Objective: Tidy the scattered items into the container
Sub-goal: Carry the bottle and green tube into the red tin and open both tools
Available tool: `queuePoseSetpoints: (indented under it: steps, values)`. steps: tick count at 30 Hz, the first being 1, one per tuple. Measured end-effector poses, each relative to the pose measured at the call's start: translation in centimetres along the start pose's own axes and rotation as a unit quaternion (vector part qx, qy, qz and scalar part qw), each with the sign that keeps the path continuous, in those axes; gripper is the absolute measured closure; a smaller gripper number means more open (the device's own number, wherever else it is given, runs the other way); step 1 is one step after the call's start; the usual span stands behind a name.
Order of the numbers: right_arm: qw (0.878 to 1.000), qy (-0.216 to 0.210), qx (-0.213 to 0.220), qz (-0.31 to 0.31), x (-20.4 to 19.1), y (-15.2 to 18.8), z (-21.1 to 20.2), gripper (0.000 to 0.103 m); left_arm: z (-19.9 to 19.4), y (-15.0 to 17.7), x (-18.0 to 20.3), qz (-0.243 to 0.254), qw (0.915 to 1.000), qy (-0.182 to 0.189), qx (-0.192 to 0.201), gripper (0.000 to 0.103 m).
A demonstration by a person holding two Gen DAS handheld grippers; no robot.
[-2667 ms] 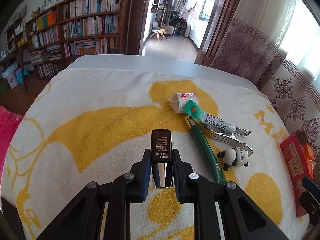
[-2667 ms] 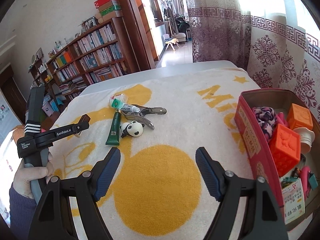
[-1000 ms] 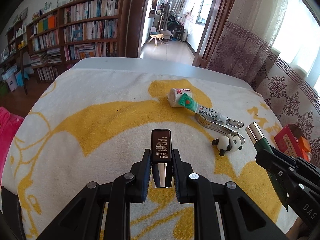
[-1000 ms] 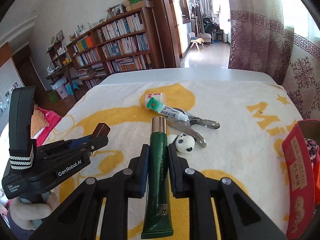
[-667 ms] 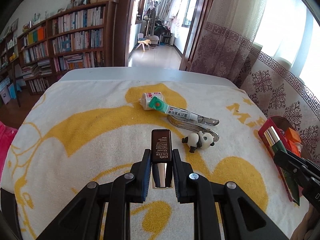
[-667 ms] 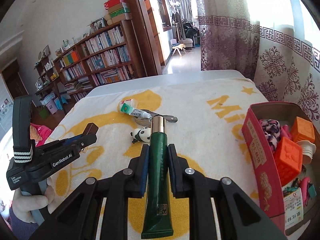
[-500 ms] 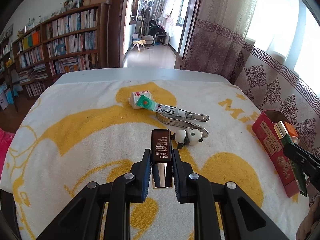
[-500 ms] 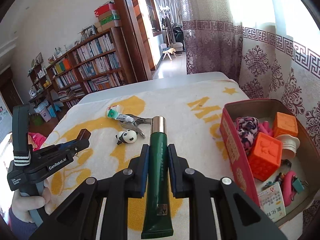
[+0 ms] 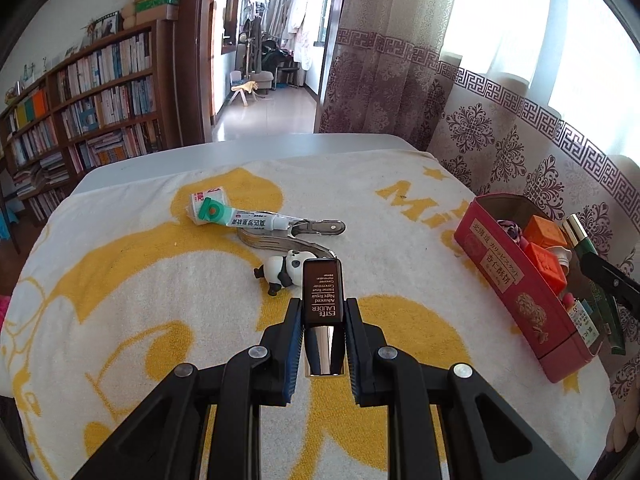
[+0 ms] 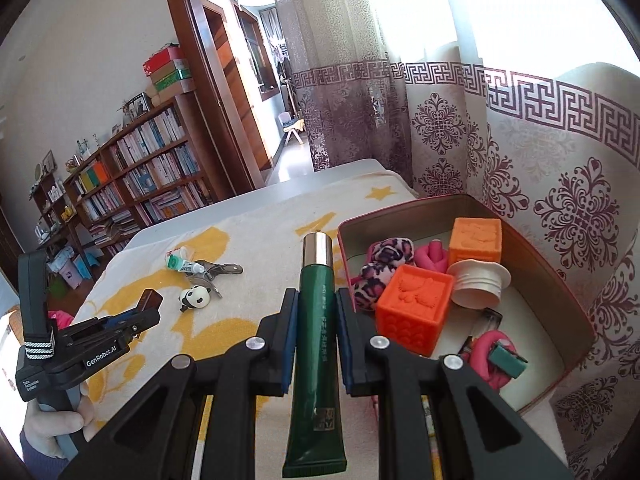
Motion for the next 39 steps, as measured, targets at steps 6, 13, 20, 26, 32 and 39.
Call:
queuePoseSetpoints:
  steps: [6,13,20,26,32,39]
  values:
    - [0.999,0.033,0.014,0.039,4.8,-0.1,-1.7,0.083,0.1,-0.8,3.8,0.026,0.9993,0.027,-0.004,0.082]
    - [0.997,0.038,0.023,0.059,8.0,-0.2,-2.6,0.083,0.5,-3.1,10.4,0.068,0.9951,0.071,-0.002,0.082]
    - [0.997,0.032,0.031,0.060,9.2,-0.5,-3.0,0.083,1.3,-6.6,17.2,0.101,0.9884,0.113,0.006,0.082]
    - [0.997,0.024,0.029,0.063,10.0,-0.6,-2.7,0.083,2.8,-8.9,21.1,0.116,0.9848,0.129,0.008,0.082]
    - [0.997,0.012,0.030,0.068,10.1,-0.8,-2.4,0.082,5.1,-10.0,22.3,0.100,0.9851,0.139,-0.016,0.076]
    - [0.996,-0.003,0.015,0.085,10.4,-0.3,-1.4,0.081,5.1,-9.5,19.9,0.082,0.9896,0.118,-0.006,0.035]
Point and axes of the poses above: each gripper's, at about its wrist camera, not at the fingertips, and z roughly the way its jaws point, x to its right, y to its underside, the point moved 1 cm from there along z, roughly the way its jaws point, and after that the axes turned 6 degrees about -y, right-handed, at the moved point
